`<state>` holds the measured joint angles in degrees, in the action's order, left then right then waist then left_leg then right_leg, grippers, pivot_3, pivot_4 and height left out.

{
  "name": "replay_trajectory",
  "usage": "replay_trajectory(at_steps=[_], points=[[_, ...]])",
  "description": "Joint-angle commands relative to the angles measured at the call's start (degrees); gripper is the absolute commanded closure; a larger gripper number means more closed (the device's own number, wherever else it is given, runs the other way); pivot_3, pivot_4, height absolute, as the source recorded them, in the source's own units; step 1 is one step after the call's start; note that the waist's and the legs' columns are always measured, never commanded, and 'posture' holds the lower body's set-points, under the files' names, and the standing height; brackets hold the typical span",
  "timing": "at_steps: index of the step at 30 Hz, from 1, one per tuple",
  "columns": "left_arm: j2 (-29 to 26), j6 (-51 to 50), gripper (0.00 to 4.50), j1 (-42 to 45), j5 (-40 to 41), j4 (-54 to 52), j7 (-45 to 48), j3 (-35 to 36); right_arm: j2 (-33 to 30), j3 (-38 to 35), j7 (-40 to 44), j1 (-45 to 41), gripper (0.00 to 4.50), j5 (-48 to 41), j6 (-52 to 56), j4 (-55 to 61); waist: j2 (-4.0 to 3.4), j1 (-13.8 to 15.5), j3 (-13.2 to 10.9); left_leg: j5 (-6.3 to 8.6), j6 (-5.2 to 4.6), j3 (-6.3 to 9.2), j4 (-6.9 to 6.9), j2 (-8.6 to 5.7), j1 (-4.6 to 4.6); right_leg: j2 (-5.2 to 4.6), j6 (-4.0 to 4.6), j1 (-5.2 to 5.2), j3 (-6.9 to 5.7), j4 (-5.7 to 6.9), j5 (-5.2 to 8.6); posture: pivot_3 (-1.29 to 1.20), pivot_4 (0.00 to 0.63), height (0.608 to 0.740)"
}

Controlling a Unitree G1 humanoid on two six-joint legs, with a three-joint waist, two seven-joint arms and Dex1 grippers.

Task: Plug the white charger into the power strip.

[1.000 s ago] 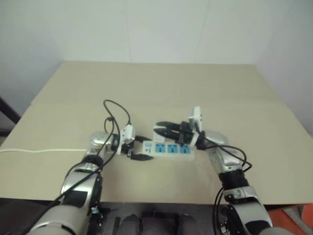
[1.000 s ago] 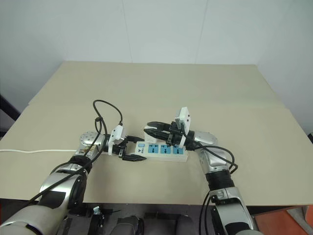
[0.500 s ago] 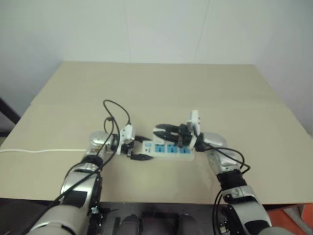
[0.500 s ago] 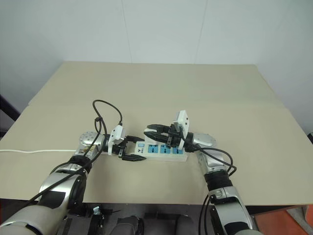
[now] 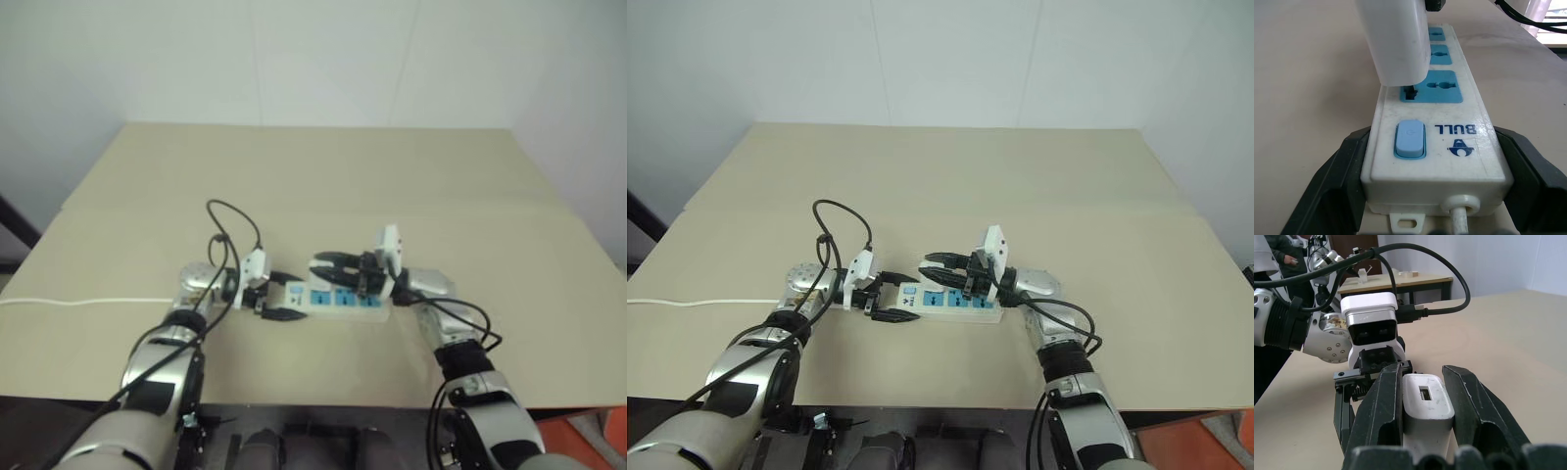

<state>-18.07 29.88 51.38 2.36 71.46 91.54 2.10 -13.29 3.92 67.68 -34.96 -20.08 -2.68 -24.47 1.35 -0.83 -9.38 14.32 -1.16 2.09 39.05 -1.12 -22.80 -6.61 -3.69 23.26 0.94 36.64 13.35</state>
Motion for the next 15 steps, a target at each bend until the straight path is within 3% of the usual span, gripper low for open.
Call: replay_trajectory(at_steps=[1, 15], points=[[0.4, 0.0, 1.22, 0.4, -0.3, 0.2, -0.3, -0.5, -0.5, 0.6, 1.3, 0.2, 3.4, 0.9, -2.7, 0.3, 0.0, 0.0, 0.0, 0.0, 0.0, 0.0, 0.0, 0.0, 0.0, 0.0, 0.0, 0.0, 0.0, 0.0, 0.0, 0.0, 0.15, 0.74], [0.2, 0.1, 1.22, 0.3, -0.1, 0.1, -0.4, -0.3, -0.9, 3.2, 4.3, -0.9, 3.4, 4.7, -8.9, -7.1, 0.0, 0.0, 0.0, 0.0, 0.0, -0.01, 0.0, 0.0, 0.05, 0.0, 0.0, -0.04, 0.0, 0.0, 0.0, 0.0, 0.15, 0.74]])
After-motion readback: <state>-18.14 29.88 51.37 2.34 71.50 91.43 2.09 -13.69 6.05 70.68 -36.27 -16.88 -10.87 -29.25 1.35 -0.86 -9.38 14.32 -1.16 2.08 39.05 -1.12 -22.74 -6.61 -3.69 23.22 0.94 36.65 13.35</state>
